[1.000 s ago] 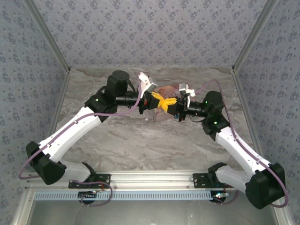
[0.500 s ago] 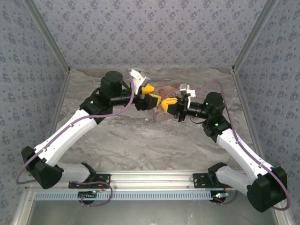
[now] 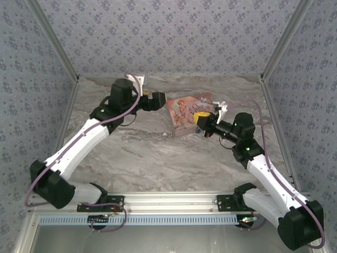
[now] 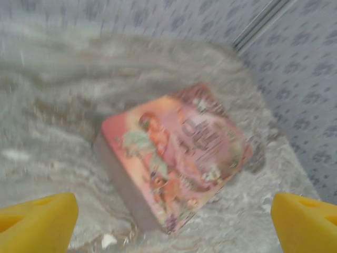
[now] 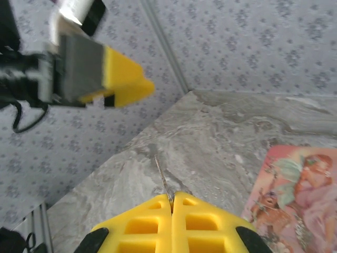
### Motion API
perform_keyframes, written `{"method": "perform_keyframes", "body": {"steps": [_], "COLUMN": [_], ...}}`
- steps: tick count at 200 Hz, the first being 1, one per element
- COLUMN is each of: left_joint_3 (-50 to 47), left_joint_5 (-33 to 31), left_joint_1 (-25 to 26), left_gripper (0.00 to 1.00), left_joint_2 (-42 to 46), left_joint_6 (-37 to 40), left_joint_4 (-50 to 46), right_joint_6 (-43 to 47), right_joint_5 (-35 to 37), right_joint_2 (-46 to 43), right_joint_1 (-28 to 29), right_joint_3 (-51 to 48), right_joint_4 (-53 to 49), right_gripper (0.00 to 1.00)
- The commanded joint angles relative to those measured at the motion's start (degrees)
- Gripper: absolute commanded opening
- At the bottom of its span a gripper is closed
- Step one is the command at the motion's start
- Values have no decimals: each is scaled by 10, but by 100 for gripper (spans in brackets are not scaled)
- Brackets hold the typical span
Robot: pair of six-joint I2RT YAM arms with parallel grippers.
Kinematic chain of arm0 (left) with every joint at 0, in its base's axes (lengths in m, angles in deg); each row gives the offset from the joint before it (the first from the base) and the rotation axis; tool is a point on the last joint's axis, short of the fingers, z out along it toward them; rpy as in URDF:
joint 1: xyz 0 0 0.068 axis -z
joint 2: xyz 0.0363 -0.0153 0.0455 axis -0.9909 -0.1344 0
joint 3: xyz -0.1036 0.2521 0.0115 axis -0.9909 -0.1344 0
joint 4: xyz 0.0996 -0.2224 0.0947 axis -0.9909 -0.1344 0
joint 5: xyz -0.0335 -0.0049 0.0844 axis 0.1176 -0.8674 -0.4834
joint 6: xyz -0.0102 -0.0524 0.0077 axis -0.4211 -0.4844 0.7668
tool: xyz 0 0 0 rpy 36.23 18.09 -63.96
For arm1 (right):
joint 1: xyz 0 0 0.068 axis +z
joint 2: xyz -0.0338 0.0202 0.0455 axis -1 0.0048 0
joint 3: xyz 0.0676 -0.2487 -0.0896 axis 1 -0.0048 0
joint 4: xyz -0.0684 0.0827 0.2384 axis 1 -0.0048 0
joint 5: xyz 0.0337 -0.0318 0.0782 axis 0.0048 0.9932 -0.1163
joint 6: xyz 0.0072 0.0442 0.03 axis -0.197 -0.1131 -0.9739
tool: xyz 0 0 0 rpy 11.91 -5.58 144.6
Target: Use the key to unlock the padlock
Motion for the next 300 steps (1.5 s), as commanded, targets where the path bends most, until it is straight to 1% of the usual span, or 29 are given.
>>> {"method": "perform_keyframes", "body": {"steps": [1, 15, 49, 79, 103, 173, 227, 258, 300], "left_joint_3": [-2, 7, 31, 27, 20, -5, -20, -42, -77], "left_joint_5": [58, 93, 106, 141, 154, 162, 152, 123, 111], "left_joint_1": [-7, -6, -5, 0, 11, 18, 17, 16, -3], "left_gripper": [94, 93, 93, 93, 93, 92, 91, 91, 91], "left_joint_2": [-59, -96, -165, -204, -218, -249, -258, -250, -235], "left_joint_6": [-58, -79, -122, -146, -156, -168, -167, -154, -144], "left_joint_4": [14, 31, 22, 41, 51, 81, 62, 40, 27], "right_joint_6": [-18, -20, -34, -40, -37, -36, -26, -21, -13], "right_joint_5": [57, 67, 96, 105, 108, 91, 79, 79, 80], "right_joint_2": [-27, -35, -48, -46, -42, -17, -10, -7, -2], "right_joint_1": [-1, 1, 3, 3, 3, 4, 4, 4, 3], "right_joint_3": [-4, -7, -30, -38, -35, -30, -28, -27, -24], "right_joint_4": [-33, -49, -48, -50, -57, -37, -34, -40, -50], "right_gripper": [0, 0, 0, 0, 0, 0, 0, 0, 0]}}
